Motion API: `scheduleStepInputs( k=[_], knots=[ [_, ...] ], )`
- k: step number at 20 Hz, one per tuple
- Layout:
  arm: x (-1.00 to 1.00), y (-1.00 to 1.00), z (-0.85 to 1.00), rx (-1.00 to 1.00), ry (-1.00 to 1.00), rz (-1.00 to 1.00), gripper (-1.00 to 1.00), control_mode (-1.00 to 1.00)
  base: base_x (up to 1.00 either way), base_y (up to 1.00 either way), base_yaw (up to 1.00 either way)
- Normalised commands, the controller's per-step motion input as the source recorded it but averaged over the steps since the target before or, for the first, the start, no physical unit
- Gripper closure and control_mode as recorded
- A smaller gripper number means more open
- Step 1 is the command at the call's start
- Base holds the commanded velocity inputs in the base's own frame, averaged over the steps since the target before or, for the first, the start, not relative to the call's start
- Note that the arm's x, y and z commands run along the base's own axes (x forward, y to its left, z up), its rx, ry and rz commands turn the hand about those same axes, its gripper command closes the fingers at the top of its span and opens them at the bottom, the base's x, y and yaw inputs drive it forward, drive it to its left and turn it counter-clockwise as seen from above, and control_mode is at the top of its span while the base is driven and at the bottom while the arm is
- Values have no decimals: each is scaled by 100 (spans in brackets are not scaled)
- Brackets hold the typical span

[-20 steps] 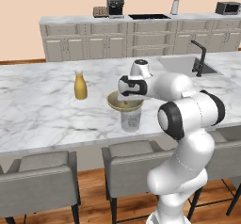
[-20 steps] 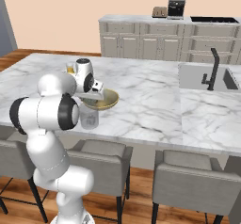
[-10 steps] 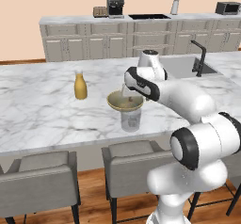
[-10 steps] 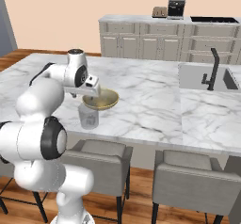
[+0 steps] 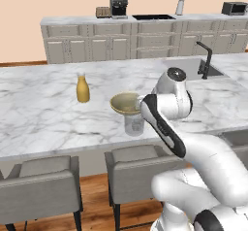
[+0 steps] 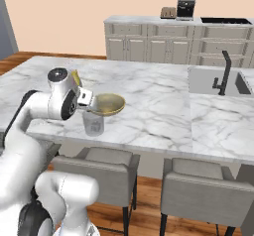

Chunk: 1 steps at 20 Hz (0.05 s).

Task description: There are two ice cubes in the ice bowl. Place both ice cubes in the glass cup.

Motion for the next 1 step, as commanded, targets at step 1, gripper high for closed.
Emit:
scheduleStepInputs(
  k=[1],
  knots=[
    [-9,-20,15,3,-25,-12,-100,-100,0,0,0]
  ],
)
